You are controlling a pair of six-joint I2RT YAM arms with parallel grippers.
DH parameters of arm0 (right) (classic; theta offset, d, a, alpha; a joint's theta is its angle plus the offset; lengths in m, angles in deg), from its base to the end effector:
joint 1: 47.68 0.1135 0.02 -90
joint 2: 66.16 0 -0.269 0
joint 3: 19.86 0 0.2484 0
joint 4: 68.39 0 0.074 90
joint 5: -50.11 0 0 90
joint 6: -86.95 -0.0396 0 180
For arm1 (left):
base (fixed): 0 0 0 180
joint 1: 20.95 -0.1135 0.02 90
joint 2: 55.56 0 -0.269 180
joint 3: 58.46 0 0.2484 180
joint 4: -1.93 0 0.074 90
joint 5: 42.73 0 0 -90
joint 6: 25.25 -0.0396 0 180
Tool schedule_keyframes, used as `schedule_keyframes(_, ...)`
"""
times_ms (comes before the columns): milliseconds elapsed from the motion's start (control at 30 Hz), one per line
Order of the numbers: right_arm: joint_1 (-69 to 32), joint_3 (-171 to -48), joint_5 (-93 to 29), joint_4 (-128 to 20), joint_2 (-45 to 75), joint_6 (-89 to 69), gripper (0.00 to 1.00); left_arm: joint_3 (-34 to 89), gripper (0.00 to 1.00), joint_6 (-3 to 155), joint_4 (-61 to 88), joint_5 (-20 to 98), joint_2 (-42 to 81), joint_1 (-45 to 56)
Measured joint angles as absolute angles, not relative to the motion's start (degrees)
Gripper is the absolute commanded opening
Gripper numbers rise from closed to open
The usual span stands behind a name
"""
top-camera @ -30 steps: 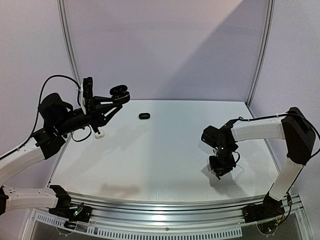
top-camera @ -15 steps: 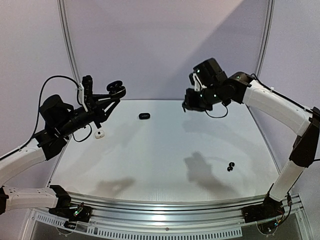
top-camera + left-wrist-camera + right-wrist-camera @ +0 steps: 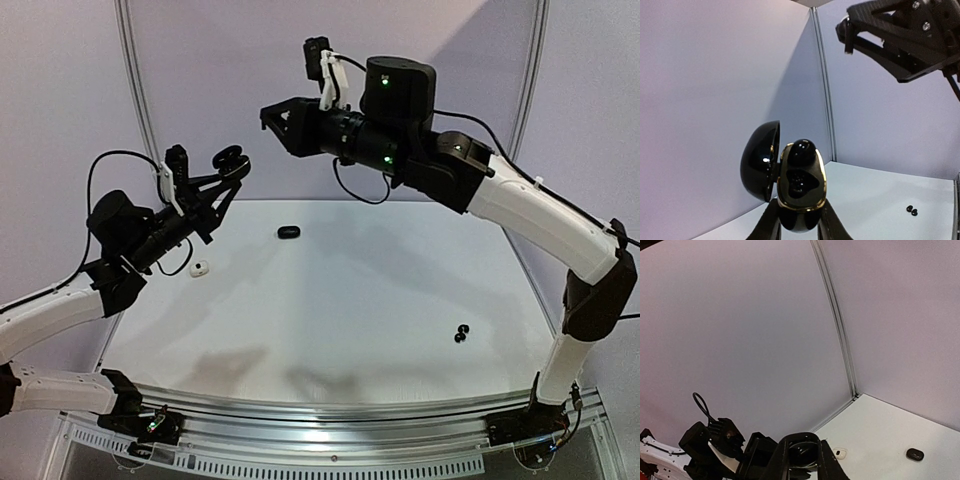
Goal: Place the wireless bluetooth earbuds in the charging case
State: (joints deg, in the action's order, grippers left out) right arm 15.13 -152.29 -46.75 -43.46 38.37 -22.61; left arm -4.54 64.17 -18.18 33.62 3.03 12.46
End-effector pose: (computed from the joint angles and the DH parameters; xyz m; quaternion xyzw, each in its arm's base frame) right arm 0.1962 0.3716 0.4960 -0.2130 0.6549 0.4457 0.5719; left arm 0.1917 -0.1376 0.3528 0.2662 0.5475 -0.2923 0.7375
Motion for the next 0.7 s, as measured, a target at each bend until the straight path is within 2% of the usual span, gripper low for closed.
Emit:
schedule_keyframes(333,20.09,-152.4,-46.9,-51.08,44.81,-14.58,0.0,-6.4,0.0,63.1,-22.88,36.07,4.82,15.65)
schedule_keyframes(700,21.81,-152.4,-51.58,-52.22,45.73,-11.79,0.0,-6.4,0.0,63.1,-24.08,36.83,4.91,15.7)
